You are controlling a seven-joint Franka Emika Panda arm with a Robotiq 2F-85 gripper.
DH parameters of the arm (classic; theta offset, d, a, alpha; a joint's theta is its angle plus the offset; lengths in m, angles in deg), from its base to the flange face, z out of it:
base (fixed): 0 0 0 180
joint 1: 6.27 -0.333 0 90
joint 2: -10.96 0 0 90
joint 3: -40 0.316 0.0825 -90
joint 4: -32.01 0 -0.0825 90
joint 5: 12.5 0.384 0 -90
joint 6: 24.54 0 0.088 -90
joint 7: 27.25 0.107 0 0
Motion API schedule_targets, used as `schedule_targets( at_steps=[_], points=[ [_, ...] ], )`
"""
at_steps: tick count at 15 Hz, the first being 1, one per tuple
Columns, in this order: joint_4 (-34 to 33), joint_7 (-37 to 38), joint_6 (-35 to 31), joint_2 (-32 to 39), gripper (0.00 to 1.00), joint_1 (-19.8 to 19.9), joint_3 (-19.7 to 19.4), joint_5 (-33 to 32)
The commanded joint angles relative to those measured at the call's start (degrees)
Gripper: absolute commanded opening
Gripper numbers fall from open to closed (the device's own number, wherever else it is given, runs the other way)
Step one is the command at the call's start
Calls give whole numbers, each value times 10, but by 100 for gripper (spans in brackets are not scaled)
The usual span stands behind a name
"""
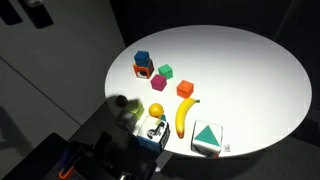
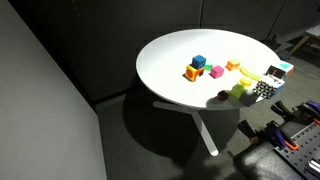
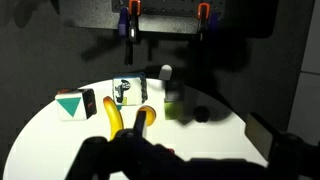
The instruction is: Put the dark green block on the pink block
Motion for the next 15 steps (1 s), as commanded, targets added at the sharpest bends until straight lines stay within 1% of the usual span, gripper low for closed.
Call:
schedule_targets(
  at_steps=[1, 6, 9, 15],
  points=[
    [-2, 0, 1, 0, 100, 1, 1, 0],
    [-2, 0, 1, 0, 100, 1, 1, 0],
    [-11, 7, -8, 15, 100, 5, 2, -3],
    [-26, 5, -51, 44, 100, 6, -1, -4]
  ],
)
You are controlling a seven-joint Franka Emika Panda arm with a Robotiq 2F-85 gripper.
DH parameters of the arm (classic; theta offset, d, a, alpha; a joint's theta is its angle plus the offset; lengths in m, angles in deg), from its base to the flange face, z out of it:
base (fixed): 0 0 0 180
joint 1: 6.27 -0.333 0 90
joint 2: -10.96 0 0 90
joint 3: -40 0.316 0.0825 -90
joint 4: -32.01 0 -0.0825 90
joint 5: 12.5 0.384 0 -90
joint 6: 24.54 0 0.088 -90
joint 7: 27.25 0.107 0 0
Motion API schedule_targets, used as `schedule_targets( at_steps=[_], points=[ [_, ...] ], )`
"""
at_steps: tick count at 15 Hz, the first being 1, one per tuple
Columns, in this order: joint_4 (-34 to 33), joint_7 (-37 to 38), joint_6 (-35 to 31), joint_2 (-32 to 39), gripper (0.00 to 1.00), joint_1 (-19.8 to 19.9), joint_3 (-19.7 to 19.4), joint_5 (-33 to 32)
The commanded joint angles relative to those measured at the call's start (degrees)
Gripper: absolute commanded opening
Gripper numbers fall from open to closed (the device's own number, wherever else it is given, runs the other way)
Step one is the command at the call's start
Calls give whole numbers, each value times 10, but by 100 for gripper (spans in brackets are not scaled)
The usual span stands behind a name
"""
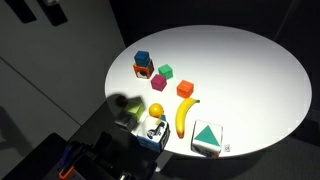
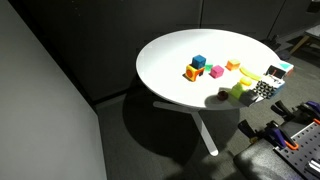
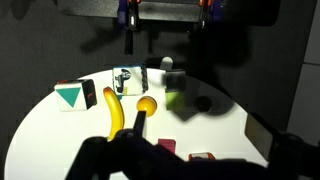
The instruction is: Put the dark green block on the pink block
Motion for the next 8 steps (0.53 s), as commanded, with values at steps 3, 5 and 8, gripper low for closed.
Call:
schedule_targets(
  at_steps=[3, 5, 8],
  points=[
    [-30, 4, -49, 43, 100, 9, -3, -5],
    [-36, 6, -80, 59, 100, 13, -3, -7],
    [-46, 10, -123, 88, 100, 19, -8, -6]
  ],
)
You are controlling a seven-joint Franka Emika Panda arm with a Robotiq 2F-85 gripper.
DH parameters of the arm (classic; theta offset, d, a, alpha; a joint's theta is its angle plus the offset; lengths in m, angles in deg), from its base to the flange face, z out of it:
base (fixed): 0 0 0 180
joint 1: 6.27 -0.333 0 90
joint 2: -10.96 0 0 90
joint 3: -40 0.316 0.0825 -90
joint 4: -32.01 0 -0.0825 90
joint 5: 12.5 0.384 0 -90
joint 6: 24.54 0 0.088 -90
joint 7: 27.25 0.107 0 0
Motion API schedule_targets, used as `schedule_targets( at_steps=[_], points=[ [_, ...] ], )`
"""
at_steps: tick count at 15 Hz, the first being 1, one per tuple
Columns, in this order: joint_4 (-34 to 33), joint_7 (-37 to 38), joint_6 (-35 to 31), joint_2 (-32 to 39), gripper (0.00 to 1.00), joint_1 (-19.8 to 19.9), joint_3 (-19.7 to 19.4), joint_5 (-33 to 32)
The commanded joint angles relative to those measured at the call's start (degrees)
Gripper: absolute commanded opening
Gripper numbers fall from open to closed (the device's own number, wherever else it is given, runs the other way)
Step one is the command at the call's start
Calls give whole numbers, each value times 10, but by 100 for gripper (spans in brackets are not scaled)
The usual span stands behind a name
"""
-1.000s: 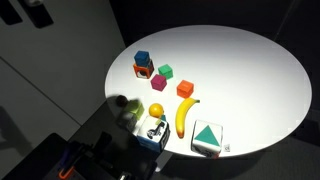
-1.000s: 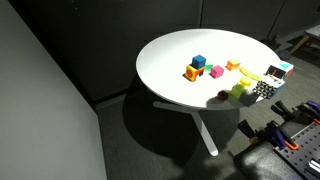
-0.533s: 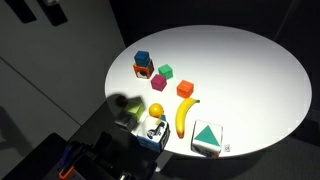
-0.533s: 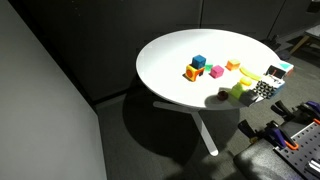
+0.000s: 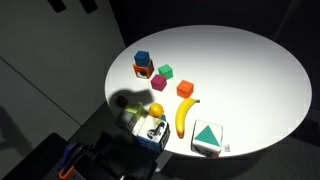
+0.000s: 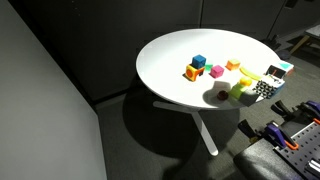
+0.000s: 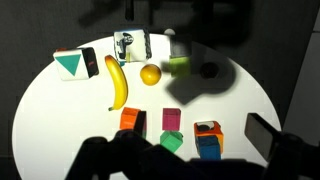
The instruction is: Put the dark green block on the pink block
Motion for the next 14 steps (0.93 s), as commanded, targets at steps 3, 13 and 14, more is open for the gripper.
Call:
schedule_targets(
  at_steps=[3, 13, 14],
  points=[
    [-38, 7, -57, 69, 100, 16, -9, -5],
    [-88, 14, -73, 192, 100, 24, -13, -23],
    [-90, 13, -74, 199, 100, 24, -13, -25]
  ],
)
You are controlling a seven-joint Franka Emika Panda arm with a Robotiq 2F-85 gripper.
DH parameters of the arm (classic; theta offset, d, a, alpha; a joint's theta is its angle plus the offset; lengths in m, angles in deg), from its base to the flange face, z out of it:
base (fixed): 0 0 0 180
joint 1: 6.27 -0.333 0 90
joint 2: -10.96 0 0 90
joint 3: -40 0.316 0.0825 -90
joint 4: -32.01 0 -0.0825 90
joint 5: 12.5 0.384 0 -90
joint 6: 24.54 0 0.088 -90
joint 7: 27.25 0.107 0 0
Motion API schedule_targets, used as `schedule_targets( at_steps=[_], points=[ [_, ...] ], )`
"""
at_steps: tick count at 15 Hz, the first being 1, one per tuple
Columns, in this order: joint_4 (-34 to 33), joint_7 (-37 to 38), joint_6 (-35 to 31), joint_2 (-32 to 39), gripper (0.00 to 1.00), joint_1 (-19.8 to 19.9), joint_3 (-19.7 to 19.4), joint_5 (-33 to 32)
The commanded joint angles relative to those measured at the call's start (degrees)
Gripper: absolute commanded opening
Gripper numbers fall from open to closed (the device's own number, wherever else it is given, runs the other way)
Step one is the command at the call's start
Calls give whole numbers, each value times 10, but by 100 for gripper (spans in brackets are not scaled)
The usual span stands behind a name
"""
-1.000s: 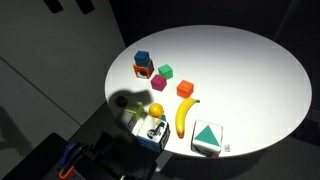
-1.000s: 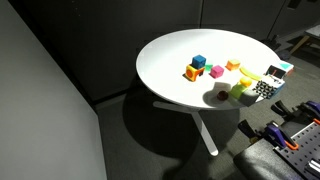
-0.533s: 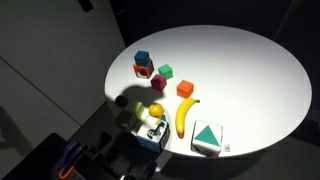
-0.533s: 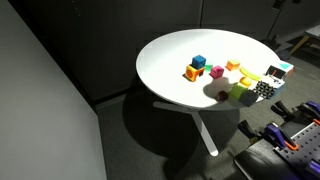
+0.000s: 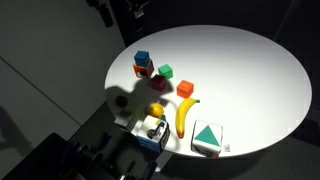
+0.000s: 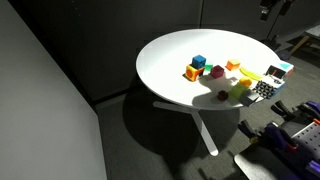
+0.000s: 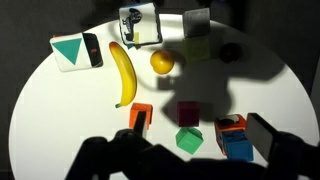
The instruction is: Put the dark green block on the pink block
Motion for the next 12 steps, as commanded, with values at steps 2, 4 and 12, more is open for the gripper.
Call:
schedule_targets(
  at_steps=[2, 4, 12],
  points=[
    [-30, 8, 4, 38, 100, 5, 1, -17],
    [-12, 0, 1, 29, 100, 0, 0, -4],
    [-12, 0, 1, 30, 100, 0, 0, -4]
  ],
)
